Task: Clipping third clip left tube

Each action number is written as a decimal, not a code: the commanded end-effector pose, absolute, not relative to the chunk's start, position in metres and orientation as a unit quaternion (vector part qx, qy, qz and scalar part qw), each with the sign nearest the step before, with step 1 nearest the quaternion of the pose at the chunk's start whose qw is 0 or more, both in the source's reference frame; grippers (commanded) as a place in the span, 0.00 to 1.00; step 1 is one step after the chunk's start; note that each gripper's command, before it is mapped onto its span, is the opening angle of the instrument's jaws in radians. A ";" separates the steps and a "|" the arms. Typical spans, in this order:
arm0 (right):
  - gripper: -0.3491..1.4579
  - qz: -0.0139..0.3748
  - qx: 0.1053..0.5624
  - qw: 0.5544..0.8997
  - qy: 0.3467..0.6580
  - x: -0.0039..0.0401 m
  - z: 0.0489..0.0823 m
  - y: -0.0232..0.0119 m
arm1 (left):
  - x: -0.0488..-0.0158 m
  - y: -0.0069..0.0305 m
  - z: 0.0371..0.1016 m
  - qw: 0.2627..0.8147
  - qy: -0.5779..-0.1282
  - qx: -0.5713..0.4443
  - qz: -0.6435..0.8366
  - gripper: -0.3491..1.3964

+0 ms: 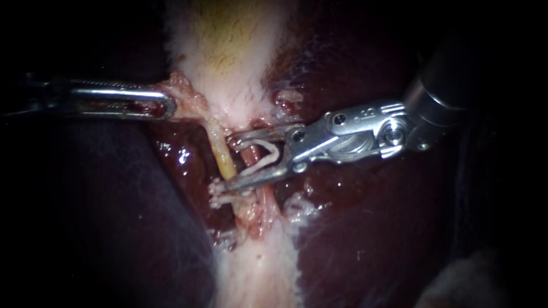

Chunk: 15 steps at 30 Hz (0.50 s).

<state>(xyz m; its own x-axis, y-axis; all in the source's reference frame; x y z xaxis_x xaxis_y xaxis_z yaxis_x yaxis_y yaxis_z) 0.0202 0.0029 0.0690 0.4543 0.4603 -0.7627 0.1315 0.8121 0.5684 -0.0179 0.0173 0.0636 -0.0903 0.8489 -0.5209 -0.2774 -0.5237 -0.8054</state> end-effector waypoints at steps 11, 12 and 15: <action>0.46 0.138 0.293 0.769 0.551 0.0235 0.0697 0.0036 | -0.0180 0.0173 0.0636 0.409 -0.266 -0.537 0.689 0.00; 0.46 0.138 0.293 0.766 0.556 0.0236 0.0697 0.0036 | -0.0180 0.0173 0.0636 0.409 -0.266 -0.537 0.689 0.00; 0.47 0.147 0.299 0.752 0.569 0.0237 0.0695 0.0037 | -0.0180 0.0173 0.0636 0.409 -0.266 -0.537 0.689 0.00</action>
